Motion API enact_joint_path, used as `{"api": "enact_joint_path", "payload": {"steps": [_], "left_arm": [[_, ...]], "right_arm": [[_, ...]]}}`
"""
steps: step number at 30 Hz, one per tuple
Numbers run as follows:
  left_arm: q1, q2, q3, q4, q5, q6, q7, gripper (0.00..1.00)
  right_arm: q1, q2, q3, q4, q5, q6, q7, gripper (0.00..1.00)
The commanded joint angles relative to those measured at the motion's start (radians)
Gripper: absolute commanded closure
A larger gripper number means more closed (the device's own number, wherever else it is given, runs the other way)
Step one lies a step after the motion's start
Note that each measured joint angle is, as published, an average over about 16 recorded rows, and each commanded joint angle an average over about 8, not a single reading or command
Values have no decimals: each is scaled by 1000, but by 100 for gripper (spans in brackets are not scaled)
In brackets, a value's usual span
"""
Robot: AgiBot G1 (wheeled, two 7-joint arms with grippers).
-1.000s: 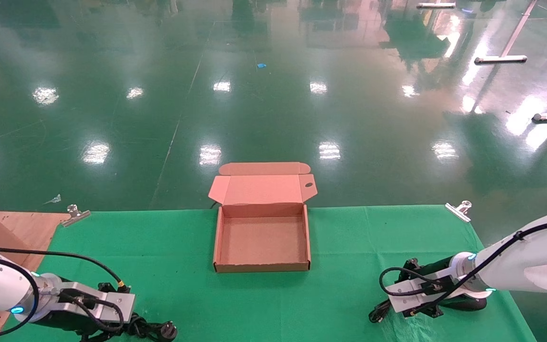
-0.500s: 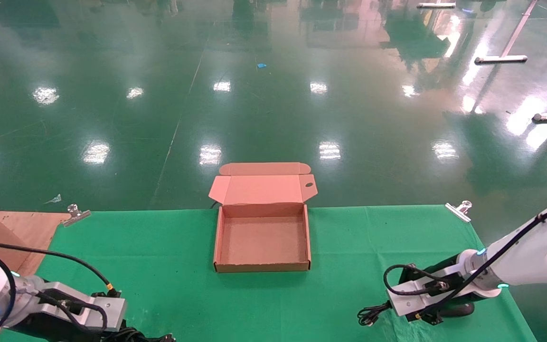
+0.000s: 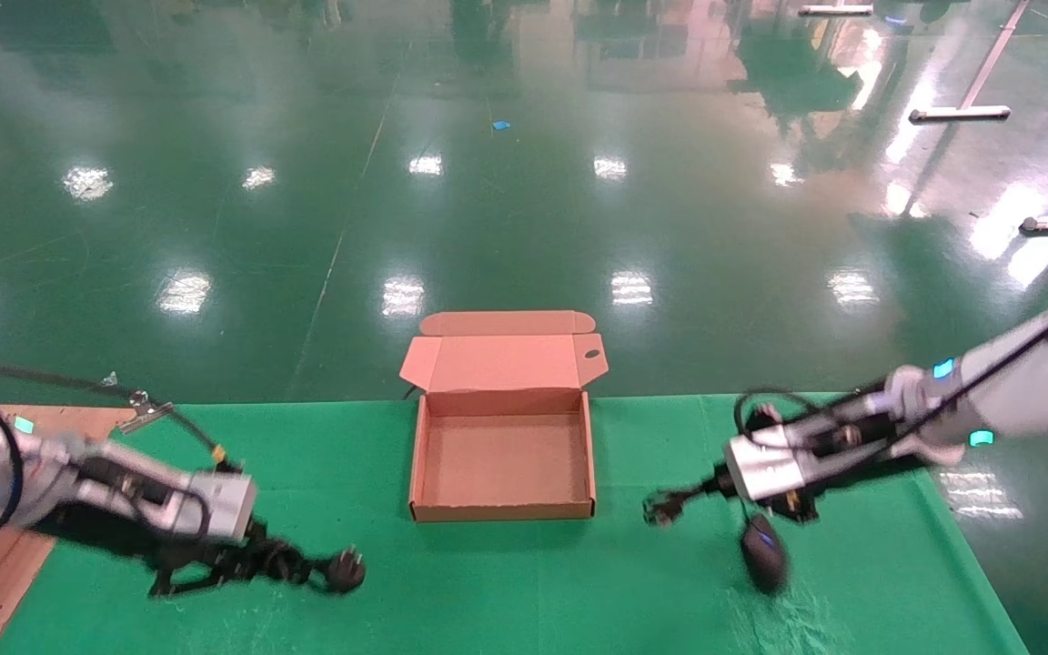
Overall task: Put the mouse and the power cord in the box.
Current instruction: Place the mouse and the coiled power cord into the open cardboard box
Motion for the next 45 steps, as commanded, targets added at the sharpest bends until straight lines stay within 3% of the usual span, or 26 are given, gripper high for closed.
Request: {"api": "enact_joint_path", "payload": {"steps": [1,11,19,28,36,45], "left_arm": [[-20,8,-2,-4,-3,4,-6,100],[-133,70,-26,-19,-35,-19,-40,100],[-170,138,-46,-24,-60,-188,-53,100],[-147,180,-47,-10,-59,-302,-36,100],[-63,221,-56,-37,-73,-424,43,100],[134,255,-122,-163,-209,-640,121,100]], "right_arm": [[24,-1,5,4,7,-15,4,100],[137,-51,33,22,47,-54,35,100],[162,-126,37,35,55,9,64,100],[133,-144,41,106,81,96,97,100],[97,-142,29,157,101,192,127,100],[104,-132,6,146,101,194,134,100]]}}
